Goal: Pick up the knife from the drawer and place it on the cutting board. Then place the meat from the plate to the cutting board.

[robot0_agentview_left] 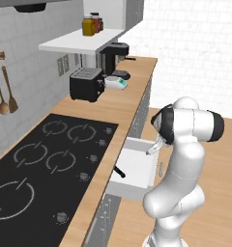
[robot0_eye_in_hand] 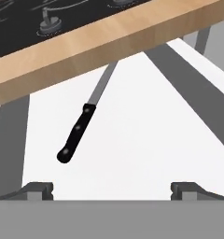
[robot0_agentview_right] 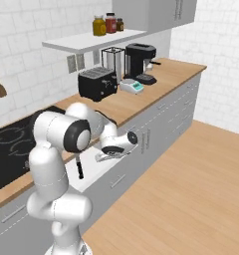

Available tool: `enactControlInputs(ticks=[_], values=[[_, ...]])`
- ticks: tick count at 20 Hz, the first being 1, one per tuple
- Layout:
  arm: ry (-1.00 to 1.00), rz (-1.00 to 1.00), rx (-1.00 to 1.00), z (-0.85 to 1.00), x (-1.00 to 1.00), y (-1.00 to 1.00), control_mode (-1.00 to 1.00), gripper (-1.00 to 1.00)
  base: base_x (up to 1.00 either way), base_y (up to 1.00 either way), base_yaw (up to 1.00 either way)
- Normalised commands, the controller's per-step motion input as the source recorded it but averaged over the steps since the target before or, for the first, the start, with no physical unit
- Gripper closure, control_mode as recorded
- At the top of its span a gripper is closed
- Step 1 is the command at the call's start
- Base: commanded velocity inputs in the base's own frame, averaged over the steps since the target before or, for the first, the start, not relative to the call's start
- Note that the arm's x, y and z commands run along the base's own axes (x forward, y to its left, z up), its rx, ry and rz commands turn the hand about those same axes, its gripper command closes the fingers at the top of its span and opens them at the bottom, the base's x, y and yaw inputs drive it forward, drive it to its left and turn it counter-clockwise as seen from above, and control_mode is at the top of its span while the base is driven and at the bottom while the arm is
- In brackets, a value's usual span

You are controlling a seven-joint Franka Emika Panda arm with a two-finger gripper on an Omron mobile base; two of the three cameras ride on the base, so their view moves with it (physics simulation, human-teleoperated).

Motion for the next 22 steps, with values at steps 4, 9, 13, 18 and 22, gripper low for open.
enactControlInputs(ticks=[4, 9, 13, 18, 22], values=[[0.0, 0.01, -0.01, -0.54, 0.0, 0.26, -1.0, -1.0, 0.0, 0.0, 0.0], [0.0, 0.0, -0.02, -0.49, 0.05, 0.11, -1.0, -1.0, 0.0, 0.0, 0.0], [0.0, 0.0, -0.02, -0.46, 0.01, -0.15, -1.0, -1.0, 0.0, 0.0, 0.0], [0.0, 0.0, -0.1, -0.72, -0.13, -0.63, -1.0, -1.0, 0.0, 0.0, 0.0], [0.0, -0.01, -0.06, -0.68, -0.19, -0.97, -1.0, -1.0, 0.0, 0.0, 0.0]])
